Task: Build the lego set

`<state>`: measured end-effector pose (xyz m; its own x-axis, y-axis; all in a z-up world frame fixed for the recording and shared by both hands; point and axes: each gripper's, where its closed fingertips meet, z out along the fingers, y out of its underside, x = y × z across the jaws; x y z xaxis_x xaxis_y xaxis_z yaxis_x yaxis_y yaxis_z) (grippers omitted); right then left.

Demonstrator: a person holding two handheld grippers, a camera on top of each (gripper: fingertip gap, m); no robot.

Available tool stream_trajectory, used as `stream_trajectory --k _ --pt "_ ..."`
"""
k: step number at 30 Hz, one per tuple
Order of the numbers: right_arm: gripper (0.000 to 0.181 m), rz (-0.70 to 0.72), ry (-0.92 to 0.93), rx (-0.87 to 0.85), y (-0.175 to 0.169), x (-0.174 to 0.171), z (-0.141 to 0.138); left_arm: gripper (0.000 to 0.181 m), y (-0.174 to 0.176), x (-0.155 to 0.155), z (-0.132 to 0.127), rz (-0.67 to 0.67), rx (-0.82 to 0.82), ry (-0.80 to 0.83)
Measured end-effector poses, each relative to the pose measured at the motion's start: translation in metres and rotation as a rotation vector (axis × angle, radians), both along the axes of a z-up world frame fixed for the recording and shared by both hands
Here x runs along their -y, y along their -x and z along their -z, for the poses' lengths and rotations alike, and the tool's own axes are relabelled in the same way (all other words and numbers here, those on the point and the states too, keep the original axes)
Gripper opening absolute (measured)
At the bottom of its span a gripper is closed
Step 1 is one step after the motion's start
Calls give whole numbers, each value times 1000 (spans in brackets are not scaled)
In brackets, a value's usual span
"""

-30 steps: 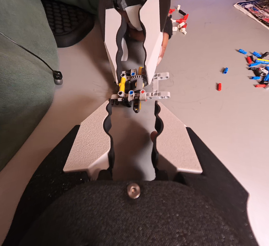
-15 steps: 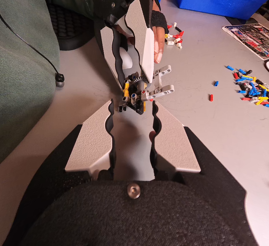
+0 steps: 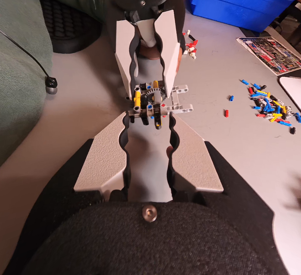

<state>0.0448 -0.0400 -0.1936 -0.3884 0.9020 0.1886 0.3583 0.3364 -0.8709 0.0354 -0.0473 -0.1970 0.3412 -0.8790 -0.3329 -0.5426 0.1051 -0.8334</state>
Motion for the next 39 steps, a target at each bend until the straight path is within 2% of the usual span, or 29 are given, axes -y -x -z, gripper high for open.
stream_trajectory --k 9,20,26,32,39 --pt "40 32 -14 -12 4 -4 -1 41 1 -3 1 -33 41 125" --pt "43 35 -43 85 2 -4 15 41 2 -4 18 -66 -53 178" --pt "46 51 -28 95 1 -8 16 41 4 -7 18 -97 -52 191" --pt "47 91 24 87 -8 -23 11 42 5 -7 18 -102 -52 181" --pt "44 148 55 65 -16 -42 4 52 8 -6 9 -103 -2 205"
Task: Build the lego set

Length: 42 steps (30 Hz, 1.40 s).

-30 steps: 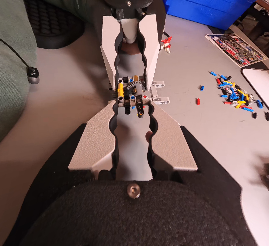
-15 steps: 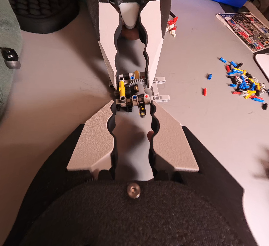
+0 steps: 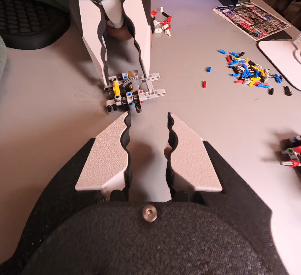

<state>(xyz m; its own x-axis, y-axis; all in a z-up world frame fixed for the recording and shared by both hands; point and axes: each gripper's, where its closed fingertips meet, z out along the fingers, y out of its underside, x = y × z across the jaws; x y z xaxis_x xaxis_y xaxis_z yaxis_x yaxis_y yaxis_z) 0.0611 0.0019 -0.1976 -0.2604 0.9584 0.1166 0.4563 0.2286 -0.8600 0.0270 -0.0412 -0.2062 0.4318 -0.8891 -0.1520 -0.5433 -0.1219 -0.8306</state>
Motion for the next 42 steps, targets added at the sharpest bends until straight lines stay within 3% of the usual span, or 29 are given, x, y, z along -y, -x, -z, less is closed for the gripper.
stream_trajectory --k 5,14,19,24,29,33,38,42 --pt "39 108 -55 32 -11 -29 3 58 16 1 -6 -41 25 34" --pt "26 181 -96 177 -29 -49 22 52 19 13 20 -41 -58 131" --pt "23 188 -154 230 -23 -51 28 35 18 11 21 -59 -64 128" --pt "7 188 -208 268 -21 -50 30 22 20 1 20 -109 -74 95" --pt "6 179 -172 230 -19 -46 27 22 22 -6 19 -152 -81 69" --pt "6 161 -120 93 -10 -39 6 22 24 -8 13 -162 -52 49" --pt "6 139 -87 23 -8 -31 -5 22 22 -8 11 -131 -91 -50" --pt "7 119 -113 75 -10 -29 8 21 23 -9 8 -74 -224 -309"
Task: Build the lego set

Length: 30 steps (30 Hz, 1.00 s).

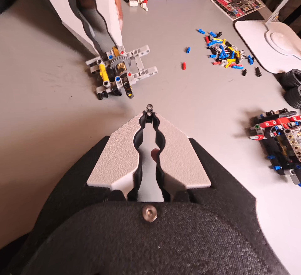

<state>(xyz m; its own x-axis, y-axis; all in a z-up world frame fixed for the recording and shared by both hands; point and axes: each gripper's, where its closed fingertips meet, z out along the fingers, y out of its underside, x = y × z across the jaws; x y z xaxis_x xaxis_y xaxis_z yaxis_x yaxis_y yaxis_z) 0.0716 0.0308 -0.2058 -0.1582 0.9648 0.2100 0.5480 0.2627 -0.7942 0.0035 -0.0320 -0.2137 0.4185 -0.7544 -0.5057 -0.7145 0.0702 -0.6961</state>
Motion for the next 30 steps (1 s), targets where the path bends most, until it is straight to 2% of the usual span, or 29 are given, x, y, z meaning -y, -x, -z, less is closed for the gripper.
stream_trajectory --k 3,5,6,7,16,19,24,26,30 --pt "7 -12 6 -1 0 2 1 21 -2 1 -5 56 -121 -194" --pt "7 -10 13 -2 0 1 2 21 -1 0 -8 65 -176 -269" --pt "7 -10 16 -2 0 0 2 18 0 -1 -10 63 -192 -299" --pt "7 -9 19 -1 -1 0 3 5 0 -1 -11 65 -205 -322" --pt "7 -16 33 -14 -2 0 2 5 1 -3 -10 60 -191 -315" --pt "7 -9 36 -27 -2 -1 -1 5 1 -3 -6 53 -160 -267" --pt "7 -13 89 -105 4 4 -16 7 3 -8 2 -12 -25 -62" --pt "7 -23 124 -146 8 10 -23 22 5 -5 -4 -15 78 49" --pt "7 -54 182 -192 16 23 -30 30 12 1 -29 -17 390 237"
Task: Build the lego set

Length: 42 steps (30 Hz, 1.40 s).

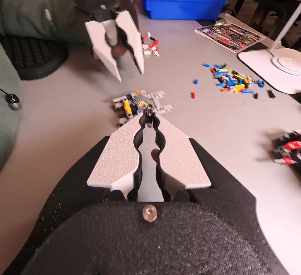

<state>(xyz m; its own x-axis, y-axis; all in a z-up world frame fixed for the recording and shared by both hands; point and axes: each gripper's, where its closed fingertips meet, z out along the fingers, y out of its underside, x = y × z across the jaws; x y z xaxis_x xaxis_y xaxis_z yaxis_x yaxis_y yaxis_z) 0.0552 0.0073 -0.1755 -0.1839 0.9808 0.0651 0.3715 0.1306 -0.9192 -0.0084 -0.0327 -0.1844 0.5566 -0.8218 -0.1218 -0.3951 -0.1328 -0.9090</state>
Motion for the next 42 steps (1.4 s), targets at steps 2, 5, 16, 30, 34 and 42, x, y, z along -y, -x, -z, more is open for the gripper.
stream_trajectory --k 2,5,16,30,34,42 --pt "6 -19 35 -13 4 8 -3 28 4 -2 -2 -17 79 89" --pt "6 -57 77 -27 10 22 -6 29 3 -4 12 -41 45 188" --pt "6 -125 26 98 5 36 11 7 -23 6 34 -6 -114 234" --pt "7 -147 -22 202 -29 28 13 37 -18 -7 26 25 -121 146" --pt "7 -190 -32 211 -25 41 17 24 -29 -7 33 60 -197 138" --pt "6 -114 61 104 -18 29 -2 8 -24 -1 43 -167 -290 151"
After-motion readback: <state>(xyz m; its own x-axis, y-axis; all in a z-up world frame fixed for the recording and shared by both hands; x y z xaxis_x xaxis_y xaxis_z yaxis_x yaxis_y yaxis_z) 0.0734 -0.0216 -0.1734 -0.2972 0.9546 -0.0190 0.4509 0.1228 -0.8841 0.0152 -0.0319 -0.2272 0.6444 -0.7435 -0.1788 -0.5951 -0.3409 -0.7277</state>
